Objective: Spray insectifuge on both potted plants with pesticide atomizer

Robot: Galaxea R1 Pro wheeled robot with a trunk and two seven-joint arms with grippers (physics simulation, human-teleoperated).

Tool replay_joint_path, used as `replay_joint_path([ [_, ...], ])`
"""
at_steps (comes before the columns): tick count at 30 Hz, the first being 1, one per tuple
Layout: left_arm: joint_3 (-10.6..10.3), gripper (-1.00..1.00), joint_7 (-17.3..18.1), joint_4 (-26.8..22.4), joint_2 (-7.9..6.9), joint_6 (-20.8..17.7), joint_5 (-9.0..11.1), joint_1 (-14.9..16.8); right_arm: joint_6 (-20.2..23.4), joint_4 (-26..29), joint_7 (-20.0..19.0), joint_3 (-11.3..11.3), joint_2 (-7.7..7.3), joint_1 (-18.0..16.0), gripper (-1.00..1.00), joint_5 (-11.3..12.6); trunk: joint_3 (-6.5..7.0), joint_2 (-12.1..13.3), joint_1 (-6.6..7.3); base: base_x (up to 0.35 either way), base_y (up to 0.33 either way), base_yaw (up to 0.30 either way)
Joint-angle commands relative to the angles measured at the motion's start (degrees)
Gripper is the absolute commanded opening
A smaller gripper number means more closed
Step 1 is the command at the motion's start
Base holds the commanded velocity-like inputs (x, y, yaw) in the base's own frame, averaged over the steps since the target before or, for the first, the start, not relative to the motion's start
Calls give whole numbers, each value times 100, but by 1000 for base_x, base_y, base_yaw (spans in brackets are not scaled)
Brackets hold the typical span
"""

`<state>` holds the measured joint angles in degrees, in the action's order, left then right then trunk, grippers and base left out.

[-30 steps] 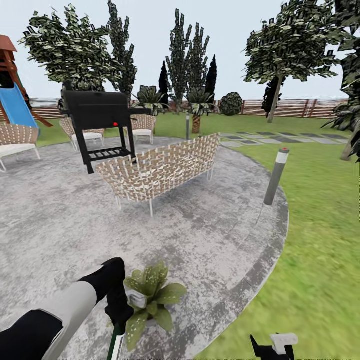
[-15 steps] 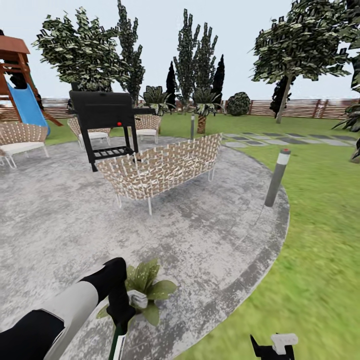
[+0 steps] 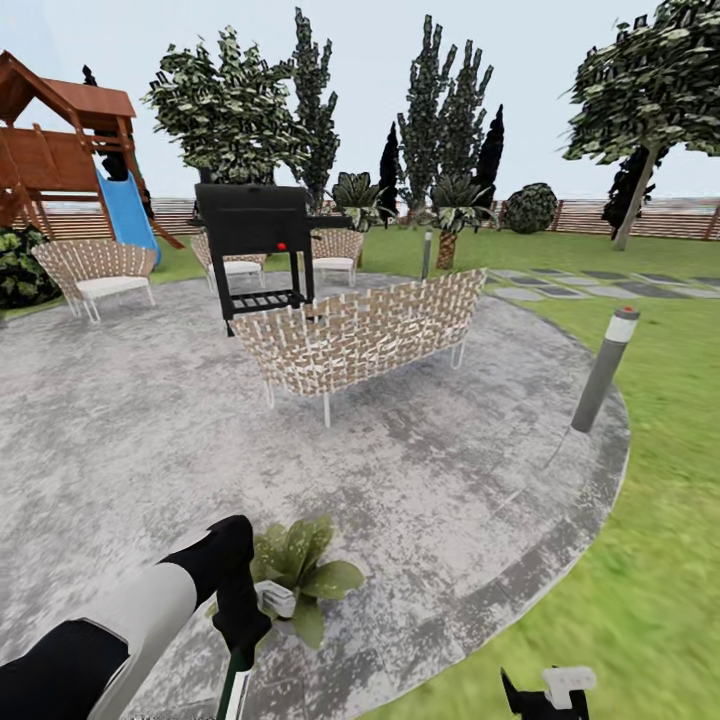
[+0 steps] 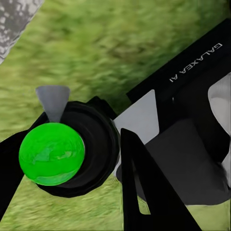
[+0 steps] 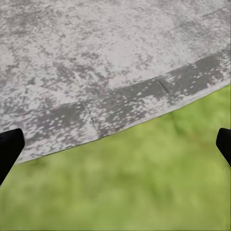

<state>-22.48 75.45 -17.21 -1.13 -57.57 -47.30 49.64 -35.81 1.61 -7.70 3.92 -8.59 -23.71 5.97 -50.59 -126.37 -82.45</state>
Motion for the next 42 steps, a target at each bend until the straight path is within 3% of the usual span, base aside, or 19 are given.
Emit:
replay_joint_path([
  [1,14,-100,58,-10,4,-53,-60,2,-14,-3,-30,39,-2,-2,100,62,-6,-2,0,106,-261,277],
  [7,24,-100,58,-10,8,-58,-60,-11,-14,-3,-30,39,-2,-1,100,62,-6,-2,0,87,-228,108],
  [23,23,-100,-106,-19,8,-53,-73,-218,-14,-3,-30,39,1,-2,100,62,-6,-2,0,1,-7,11],
  [34,26,-100,-146,-43,8,-45,-94,-218,-14,-3,-34,39,6,-2,100,57,-6,-2,0,2,0,259],
  [42,60,-100,-505,-30,73,-44,-78,-218,-14,-3,-36,39,6,-2,100,61,-6,-2,0,156,-170,178],
])
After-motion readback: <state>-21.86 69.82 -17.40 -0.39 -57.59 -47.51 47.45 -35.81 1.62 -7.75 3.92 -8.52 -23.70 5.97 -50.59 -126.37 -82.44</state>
